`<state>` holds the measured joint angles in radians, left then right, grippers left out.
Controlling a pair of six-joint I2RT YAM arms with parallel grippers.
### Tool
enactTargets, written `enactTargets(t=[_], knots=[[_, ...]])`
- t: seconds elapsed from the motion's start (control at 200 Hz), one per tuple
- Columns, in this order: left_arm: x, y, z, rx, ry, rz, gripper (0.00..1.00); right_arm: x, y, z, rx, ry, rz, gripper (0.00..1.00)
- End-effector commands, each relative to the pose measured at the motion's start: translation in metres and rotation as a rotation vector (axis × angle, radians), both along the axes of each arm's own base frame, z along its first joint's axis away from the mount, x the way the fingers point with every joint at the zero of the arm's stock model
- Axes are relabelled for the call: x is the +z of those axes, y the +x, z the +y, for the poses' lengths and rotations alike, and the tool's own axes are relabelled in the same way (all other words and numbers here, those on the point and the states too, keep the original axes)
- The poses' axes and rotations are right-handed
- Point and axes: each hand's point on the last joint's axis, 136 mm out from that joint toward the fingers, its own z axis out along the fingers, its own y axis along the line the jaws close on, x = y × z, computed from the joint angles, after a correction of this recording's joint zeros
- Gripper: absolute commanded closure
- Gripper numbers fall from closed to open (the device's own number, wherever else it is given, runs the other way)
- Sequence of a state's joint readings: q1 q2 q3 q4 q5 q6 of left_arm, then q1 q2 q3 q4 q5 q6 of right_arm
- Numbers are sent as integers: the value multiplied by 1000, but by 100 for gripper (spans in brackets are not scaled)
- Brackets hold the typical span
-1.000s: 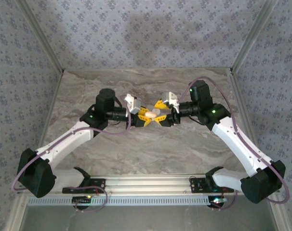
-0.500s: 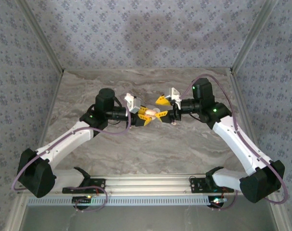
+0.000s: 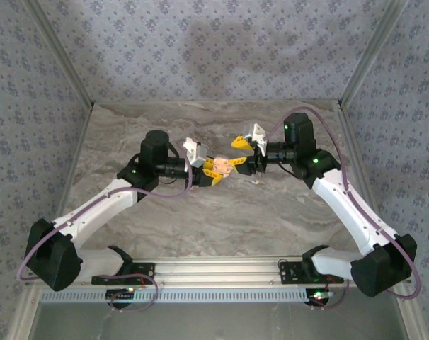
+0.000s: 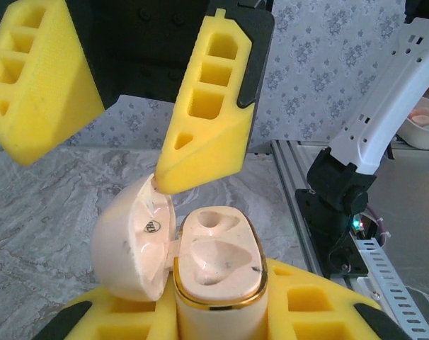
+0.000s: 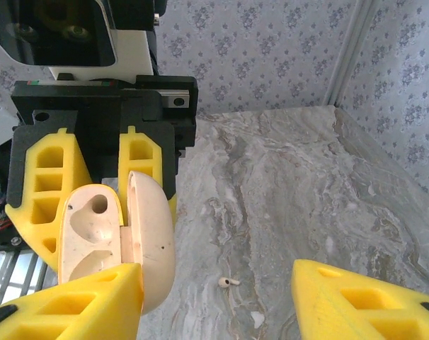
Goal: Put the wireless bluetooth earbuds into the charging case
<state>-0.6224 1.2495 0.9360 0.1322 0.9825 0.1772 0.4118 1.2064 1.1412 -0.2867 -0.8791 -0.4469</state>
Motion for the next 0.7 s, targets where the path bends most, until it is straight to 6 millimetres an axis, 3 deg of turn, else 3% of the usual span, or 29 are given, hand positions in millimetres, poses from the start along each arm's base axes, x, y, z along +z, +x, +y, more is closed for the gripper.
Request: enactTargets(t=[0.0,0.41,0.695], knots=[[22,-10,2,-40,-50,-55,81,2,7,-3,-34,8,5,42],[13,3,-2,16,-99,1,81,18,-9,-5,14,75,15,38],[1,14,1,75,-111,29,81,21,1,-21,-112,78,75,37]])
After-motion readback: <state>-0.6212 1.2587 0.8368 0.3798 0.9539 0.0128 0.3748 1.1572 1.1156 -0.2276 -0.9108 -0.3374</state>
